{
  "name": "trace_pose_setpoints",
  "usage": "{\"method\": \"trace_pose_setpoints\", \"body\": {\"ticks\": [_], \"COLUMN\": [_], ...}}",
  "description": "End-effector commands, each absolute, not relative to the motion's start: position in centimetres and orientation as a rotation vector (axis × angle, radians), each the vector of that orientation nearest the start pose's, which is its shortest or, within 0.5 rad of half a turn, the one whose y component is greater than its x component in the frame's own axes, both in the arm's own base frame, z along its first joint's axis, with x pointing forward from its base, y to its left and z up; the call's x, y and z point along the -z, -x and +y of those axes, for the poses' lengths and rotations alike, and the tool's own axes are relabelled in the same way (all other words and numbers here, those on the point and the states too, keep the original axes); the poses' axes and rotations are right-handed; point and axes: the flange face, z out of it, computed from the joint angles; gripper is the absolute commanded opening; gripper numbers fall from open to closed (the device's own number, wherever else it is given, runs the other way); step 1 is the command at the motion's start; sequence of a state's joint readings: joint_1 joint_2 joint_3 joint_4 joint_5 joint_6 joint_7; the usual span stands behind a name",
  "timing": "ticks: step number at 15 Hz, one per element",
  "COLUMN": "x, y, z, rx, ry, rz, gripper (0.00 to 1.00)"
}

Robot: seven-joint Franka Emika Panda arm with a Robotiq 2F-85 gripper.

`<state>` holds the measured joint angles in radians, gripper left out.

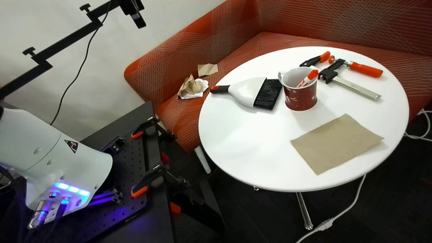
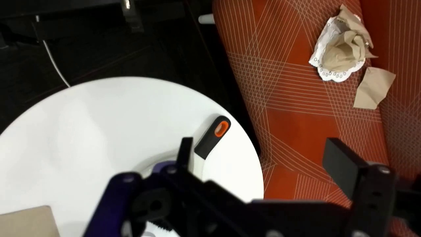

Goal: Take the marker out of the cup and put it on the table

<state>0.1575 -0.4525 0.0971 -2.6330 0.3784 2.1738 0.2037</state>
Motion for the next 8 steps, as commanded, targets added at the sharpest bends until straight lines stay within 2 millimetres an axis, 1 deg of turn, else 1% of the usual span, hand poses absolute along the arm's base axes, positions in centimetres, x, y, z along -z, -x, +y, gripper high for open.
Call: {"method": "trace_pose_setpoints", "body": {"ticks": [1, 4, 6, 8], "x": [-39.9, -39.9, -39.1, -37.9], "y": [-39.9, -42.9, -45.1, -47.2], "z": [9.6, 7.4, 5.8, 4.3], "rx": [0.065, 0.230, 0.312, 0.362], "ry": [2.911, 2.939, 2.959, 2.985], "rz": [0.338, 0.435, 0.512, 0.576], "gripper": [1.00, 1.00, 1.00, 1.00]}}
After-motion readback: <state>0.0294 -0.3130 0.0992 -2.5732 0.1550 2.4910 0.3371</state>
